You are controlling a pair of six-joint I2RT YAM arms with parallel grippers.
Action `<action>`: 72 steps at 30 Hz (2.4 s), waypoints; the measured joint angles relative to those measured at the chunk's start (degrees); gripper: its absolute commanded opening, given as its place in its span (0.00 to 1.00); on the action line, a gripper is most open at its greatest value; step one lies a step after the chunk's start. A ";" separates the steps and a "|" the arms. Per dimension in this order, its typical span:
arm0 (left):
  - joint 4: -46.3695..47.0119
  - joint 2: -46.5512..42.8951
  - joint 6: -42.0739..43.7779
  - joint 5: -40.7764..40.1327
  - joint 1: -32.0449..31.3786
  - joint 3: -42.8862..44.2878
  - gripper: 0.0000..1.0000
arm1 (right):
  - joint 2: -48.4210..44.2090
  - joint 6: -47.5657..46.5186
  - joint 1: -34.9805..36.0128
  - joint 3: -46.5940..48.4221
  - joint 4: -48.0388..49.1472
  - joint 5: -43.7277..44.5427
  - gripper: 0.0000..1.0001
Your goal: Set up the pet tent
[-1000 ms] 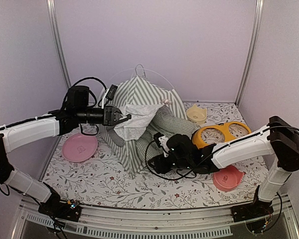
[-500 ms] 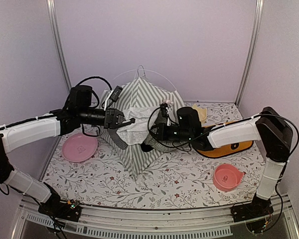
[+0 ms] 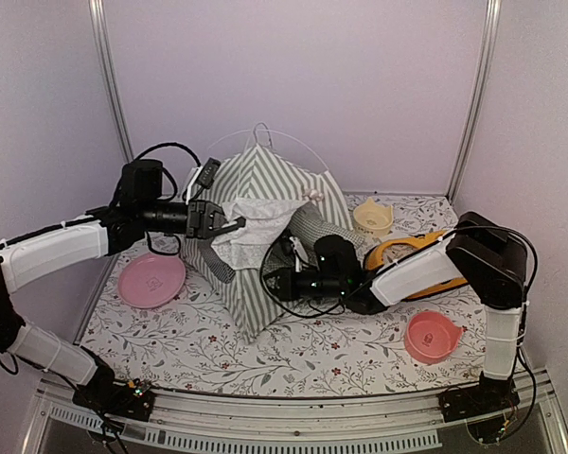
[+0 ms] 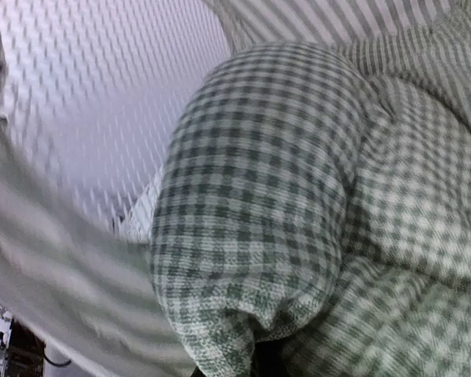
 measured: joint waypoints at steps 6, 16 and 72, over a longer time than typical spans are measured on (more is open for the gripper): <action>-0.09 -1.53 -0.24 1.46 2.95 -2.97 0.00 | -4.02 -2.01 1.70 -7.85 -0.09 1.20 0.61; 1.55 -1.60 -0.28 1.42 3.19 -3.56 0.00 | -22.29 -5.46 1.66 -7.89 -16.02 10.34 0.84; 12.96 2.27 -6.73 16.76 -3.85 1.46 0.00 | -8.11 -4.15 -6.78 1.95 -16.96 24.92 0.09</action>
